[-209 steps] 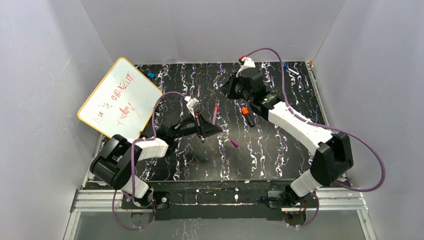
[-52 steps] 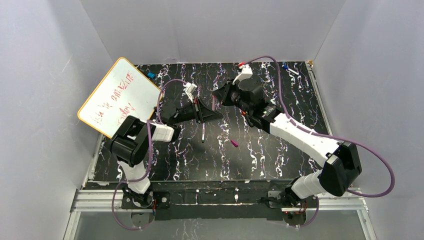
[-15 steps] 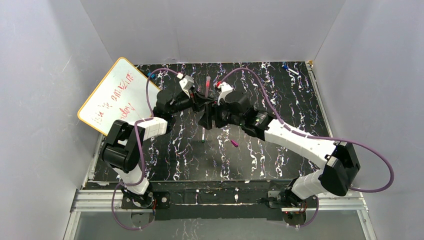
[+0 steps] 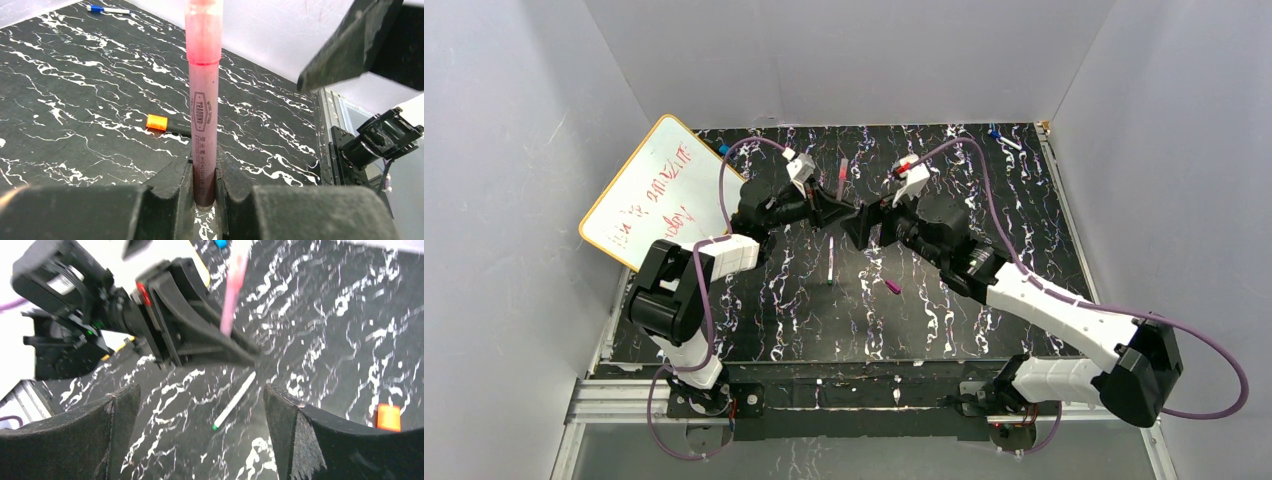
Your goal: Insert the pens into the pen caps
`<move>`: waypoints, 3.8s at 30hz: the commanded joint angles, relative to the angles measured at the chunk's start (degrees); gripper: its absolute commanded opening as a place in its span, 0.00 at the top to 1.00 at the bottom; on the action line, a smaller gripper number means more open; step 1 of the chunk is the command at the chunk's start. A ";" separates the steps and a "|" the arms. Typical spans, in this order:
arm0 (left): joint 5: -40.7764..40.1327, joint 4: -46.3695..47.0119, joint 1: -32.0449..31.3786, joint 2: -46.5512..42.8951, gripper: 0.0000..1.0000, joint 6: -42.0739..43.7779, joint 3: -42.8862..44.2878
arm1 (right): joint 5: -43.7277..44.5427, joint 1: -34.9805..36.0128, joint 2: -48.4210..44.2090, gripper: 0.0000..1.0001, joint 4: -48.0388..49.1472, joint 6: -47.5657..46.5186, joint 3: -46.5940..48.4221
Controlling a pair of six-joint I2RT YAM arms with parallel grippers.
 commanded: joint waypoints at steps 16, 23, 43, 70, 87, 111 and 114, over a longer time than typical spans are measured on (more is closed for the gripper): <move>4.20 -0.47 -1.64 -4.27 1.00 -2.08 -1.56 | -22.47 -15.31 13.84 0.04 18.97 -8.90 16.09; 4.07 -0.53 -1.76 -3.43 1.00 -2.09 -1.46 | -29.05 -15.43 16.36 0.08 17.17 -7.37 19.24; 3.50 -1.31 -1.72 -2.98 1.00 -1.05 -0.57 | -34.87 -15.43 18.99 0.37 10.87 -6.03 20.75; 2.36 -8.10 -0.09 -2.28 1.00 2.86 12.05 | -40.60 -15.06 22.02 0.99 7.33 -4.54 16.74; -1.99 -8.54 0.93 -3.32 1.00 3.04 19.15 | -39.59 -10.58 22.89 0.99 7.71 -4.15 9.77; -3.79 -8.63 2.58 -8.92 1.00 2.76 21.39 | -39.57 -8.42 24.67 0.99 4.69 -6.28 5.77; -3.80 -8.63 2.68 -8.92 1.00 2.67 21.84 | -39.79 -8.42 24.97 0.99 4.54 -6.41 5.58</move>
